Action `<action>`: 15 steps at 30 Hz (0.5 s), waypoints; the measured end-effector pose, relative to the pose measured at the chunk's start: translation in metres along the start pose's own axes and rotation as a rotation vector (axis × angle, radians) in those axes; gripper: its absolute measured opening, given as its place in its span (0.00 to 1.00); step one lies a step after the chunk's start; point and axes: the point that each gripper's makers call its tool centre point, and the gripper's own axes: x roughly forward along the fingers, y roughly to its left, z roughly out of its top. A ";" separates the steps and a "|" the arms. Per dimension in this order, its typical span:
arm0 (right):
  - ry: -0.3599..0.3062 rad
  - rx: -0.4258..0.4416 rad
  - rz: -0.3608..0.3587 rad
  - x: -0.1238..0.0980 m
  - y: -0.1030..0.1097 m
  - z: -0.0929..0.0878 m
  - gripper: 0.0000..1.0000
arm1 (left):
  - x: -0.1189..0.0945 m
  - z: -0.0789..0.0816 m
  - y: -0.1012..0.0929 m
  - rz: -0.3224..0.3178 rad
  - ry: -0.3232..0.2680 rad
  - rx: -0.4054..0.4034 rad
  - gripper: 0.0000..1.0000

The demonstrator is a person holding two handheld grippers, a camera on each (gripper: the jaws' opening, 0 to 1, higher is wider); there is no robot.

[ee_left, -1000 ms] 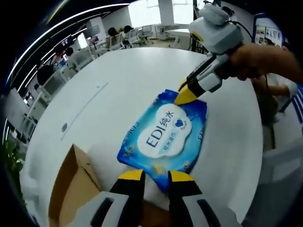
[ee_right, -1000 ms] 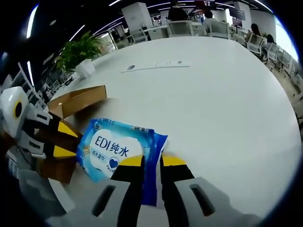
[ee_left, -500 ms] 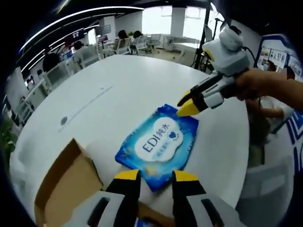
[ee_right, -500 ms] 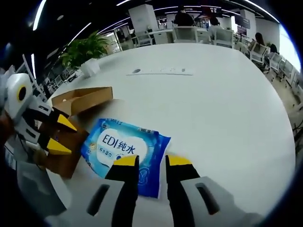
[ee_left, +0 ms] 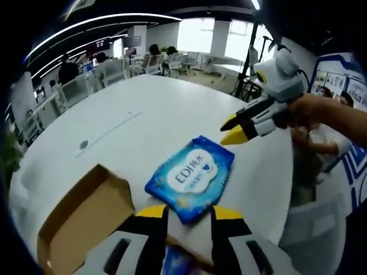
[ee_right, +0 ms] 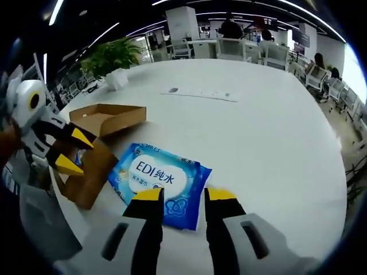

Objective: Operate the shoe box by opening the lid, removing the specified soft item, and placing it in the target area until the item is outside and the box remains undamaged.

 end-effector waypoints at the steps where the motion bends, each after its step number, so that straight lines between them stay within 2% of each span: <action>1: -0.001 -0.003 0.001 0.001 -0.002 0.001 0.28 | -0.003 0.000 0.001 0.003 -0.008 -0.003 0.30; 4: -0.010 -0.021 0.009 -0.009 0.011 0.006 0.30 | -0.012 -0.002 0.001 0.001 -0.031 -0.001 0.31; 8: -0.023 -0.050 0.021 -0.012 0.014 0.013 0.32 | -0.024 -0.004 0.003 -0.002 -0.059 -0.001 0.33; 15: -0.036 -0.110 0.052 -0.018 0.035 0.023 0.36 | -0.042 -0.012 0.008 -0.010 -0.094 0.012 0.36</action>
